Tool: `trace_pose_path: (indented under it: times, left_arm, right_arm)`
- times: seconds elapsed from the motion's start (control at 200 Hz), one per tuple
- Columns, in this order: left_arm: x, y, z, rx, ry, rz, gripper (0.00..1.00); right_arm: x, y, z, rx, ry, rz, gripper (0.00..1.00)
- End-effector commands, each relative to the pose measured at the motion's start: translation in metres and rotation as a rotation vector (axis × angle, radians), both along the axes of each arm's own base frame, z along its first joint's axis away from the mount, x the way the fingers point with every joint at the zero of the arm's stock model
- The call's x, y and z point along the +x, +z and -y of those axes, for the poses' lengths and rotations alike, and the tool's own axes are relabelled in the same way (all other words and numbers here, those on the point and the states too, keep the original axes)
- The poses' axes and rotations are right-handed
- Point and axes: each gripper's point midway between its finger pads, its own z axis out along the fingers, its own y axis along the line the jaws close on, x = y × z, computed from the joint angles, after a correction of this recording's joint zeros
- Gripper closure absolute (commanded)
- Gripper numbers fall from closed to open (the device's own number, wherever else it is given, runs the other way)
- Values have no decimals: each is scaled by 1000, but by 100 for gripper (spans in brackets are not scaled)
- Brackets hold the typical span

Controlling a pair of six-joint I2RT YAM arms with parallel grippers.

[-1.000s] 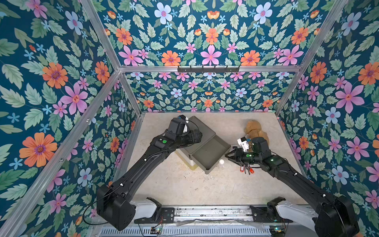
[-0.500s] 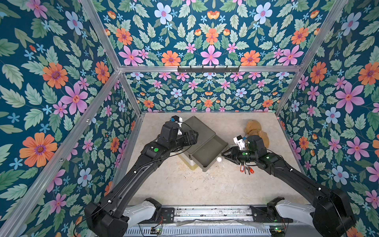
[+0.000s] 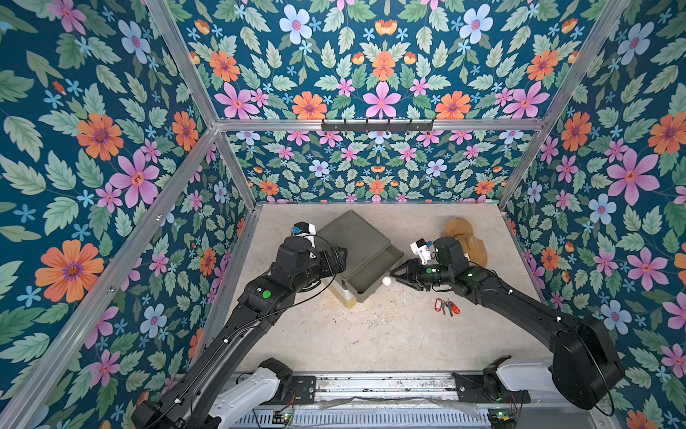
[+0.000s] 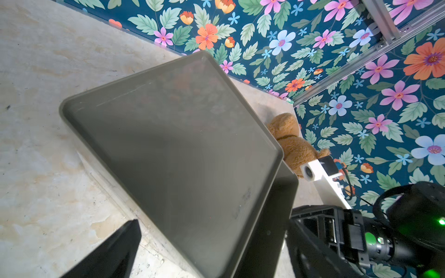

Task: Take the keys out of the drawer
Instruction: Close the drawer in the storage box.

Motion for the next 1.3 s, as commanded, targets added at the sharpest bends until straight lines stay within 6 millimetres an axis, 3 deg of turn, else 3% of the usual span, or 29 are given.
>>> trace_pose_path:
  times: [0.0, 0.405, 0.775, 1.005, 1.295]
  left_arm:
    - [-3, -4, -4, -6, 18, -14, 1]
    - [-11, -15, -9, -8, 26, -33, 1]
    - [-11, -13, -9, -4, 22, -36, 1]
    - [-7, -7, -5, -7, 10, -25, 0]
    - [3, 17, 4, -1, -18, 18, 1]
  right_arm:
    - [8, 5, -7, 14, 16, 40, 55]
    - [30, 4, -32, 16, 55, 39, 53]
    - [34, 1, -50, 11, 84, 37, 52]
    - [31, -6, -31, -63, 35, 43, 51]
    - [36, -5, 31, -43, -132, 37, 49]
